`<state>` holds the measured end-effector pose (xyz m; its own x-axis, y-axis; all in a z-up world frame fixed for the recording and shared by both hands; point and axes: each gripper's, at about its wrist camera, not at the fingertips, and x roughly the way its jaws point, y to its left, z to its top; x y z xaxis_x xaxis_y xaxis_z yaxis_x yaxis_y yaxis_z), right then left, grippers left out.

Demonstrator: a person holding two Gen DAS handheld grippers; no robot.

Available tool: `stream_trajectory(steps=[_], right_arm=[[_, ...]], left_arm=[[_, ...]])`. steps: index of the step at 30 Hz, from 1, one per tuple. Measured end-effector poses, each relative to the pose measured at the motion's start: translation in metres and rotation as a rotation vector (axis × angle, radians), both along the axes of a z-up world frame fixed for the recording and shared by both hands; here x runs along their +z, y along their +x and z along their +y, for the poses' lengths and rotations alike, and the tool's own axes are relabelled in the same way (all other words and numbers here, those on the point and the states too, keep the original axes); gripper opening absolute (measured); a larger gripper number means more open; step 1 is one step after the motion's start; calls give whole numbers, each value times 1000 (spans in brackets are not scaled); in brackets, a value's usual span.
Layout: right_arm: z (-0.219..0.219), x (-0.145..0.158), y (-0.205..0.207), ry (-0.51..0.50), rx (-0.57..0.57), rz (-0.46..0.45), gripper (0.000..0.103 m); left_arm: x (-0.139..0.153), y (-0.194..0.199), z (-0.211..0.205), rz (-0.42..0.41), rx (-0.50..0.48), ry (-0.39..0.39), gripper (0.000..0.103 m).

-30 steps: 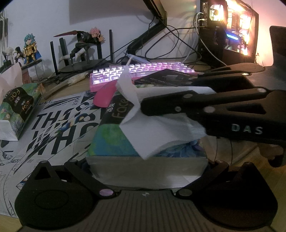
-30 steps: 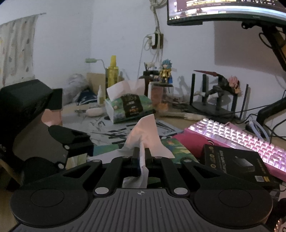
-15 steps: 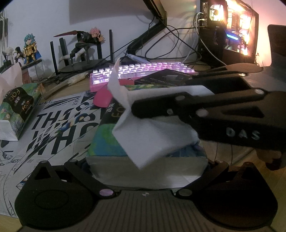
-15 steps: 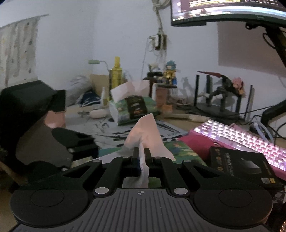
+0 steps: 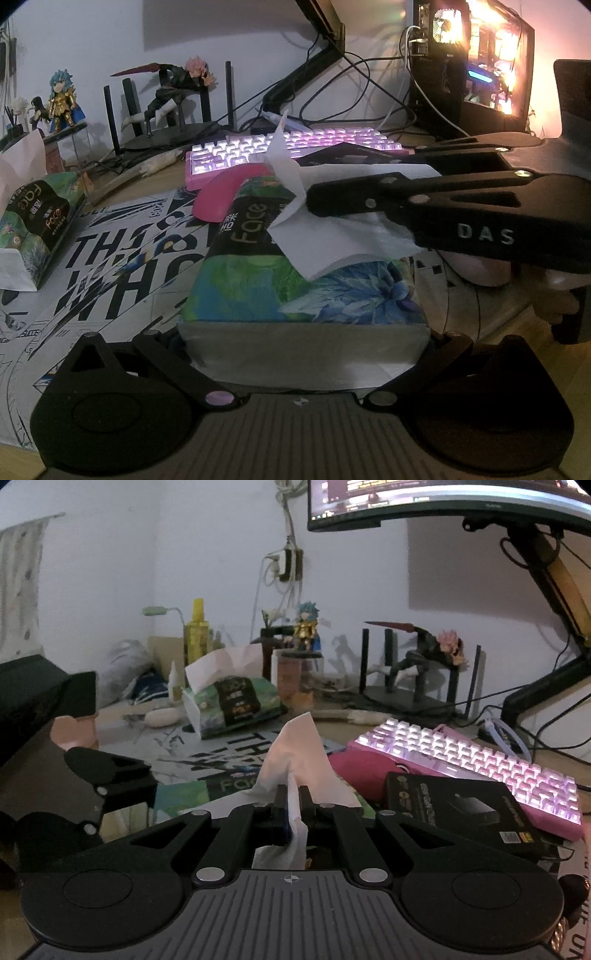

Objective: Clean container

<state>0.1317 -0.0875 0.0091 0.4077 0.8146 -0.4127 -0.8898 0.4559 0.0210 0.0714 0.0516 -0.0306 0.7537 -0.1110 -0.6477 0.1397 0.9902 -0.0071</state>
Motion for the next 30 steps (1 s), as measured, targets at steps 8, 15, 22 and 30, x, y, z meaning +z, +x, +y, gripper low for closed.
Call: stream_trajectory(steps=[8, 15, 22, 30], right_arm=[[-4, 2, -1, 4, -19, 1, 7], [-7, 4, -2, 8, -36, 2, 7], [-3, -2, 2, 7, -35, 1, 7], [0, -8, 6, 5, -34, 0, 7]], left_arm=[[0, 0, 0, 0, 0, 0, 103], [0, 0, 0, -2, 1, 5, 103], [1, -8, -4, -13, 34, 21, 103], [8, -36, -7, -78, 41, 65, 103]])
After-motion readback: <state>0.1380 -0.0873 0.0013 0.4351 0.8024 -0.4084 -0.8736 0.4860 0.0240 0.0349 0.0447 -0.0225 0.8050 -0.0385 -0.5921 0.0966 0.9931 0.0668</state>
